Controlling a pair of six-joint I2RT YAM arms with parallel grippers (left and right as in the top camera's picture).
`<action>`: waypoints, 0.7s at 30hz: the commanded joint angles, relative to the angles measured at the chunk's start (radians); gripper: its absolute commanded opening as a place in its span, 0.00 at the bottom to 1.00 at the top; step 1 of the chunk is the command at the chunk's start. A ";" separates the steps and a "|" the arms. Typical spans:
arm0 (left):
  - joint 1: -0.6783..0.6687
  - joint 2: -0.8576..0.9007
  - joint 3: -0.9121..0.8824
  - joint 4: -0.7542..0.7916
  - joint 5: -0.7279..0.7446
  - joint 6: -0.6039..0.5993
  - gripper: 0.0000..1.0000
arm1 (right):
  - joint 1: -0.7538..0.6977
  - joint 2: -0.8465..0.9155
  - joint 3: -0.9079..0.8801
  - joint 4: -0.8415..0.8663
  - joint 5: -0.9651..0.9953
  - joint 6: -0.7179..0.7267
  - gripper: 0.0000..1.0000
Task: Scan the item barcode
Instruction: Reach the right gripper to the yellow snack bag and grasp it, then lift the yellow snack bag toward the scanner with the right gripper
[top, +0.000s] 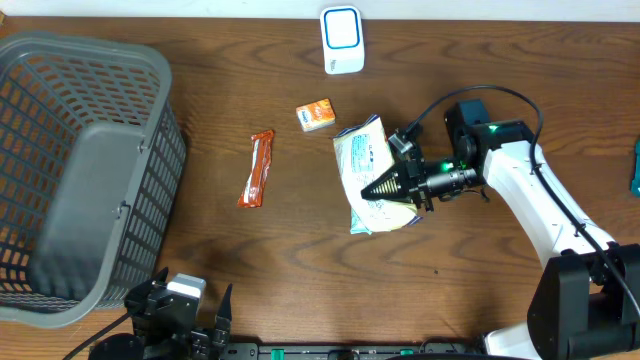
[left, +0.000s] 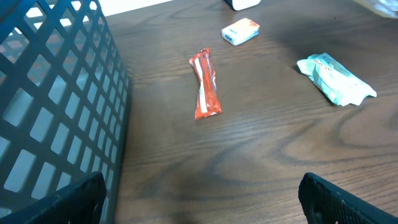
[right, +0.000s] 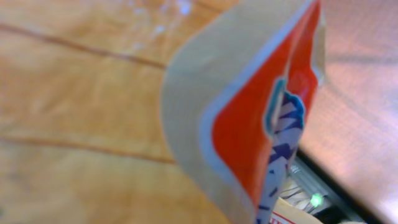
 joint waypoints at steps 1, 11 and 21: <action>0.005 -0.001 0.004 0.003 0.013 0.006 0.98 | -0.010 -0.016 0.018 -0.089 -0.109 0.174 0.01; 0.005 -0.001 0.004 0.003 0.013 0.006 0.98 | -0.010 -0.016 0.018 -0.214 -0.109 0.705 0.01; 0.005 -0.001 0.004 0.003 0.013 0.006 0.98 | -0.010 -0.016 0.018 -0.214 -0.109 0.704 0.01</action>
